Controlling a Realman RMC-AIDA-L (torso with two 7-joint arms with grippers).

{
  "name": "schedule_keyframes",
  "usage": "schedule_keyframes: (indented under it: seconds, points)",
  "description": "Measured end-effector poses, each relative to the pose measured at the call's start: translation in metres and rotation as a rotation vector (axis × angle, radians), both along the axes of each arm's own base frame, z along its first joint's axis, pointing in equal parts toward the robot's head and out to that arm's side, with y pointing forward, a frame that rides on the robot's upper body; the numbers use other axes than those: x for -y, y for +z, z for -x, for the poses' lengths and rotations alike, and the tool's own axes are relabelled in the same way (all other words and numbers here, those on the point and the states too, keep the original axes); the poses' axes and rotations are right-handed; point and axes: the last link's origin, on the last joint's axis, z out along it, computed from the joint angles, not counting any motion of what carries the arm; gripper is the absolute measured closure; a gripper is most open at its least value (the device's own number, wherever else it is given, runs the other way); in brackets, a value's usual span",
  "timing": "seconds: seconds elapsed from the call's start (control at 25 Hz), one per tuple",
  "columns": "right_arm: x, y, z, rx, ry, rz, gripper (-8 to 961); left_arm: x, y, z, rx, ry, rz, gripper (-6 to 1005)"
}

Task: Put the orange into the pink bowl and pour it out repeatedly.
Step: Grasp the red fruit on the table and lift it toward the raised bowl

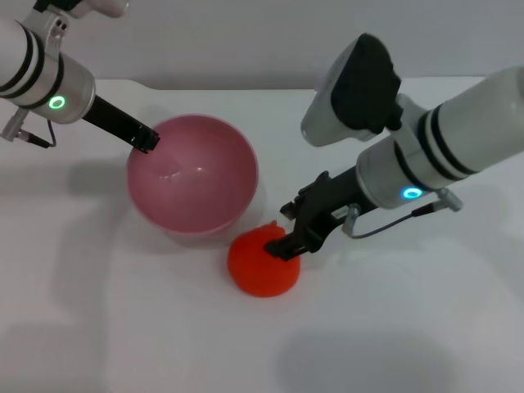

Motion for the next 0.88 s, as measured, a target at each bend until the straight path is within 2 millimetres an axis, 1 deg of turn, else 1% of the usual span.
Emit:
schedule_keyframes:
  seconds: [0.24, 0.52, 0.88]
  points:
    - [0.003, -0.011, -0.004, -0.021, -0.033, 0.019, 321, -0.001, -0.003, -0.002, -0.014, -0.019, 0.006, 957]
    - [0.0, -0.02, -0.018, -0.024, -0.088, -0.003, 344, -0.003, -0.002, -0.006, -0.031, -0.04, 0.007, 957]
    - [0.0, -0.022, -0.019, -0.033, -0.107, 0.007, 373, -0.004, 0.0, -0.009, -0.038, -0.058, 0.006, 957]
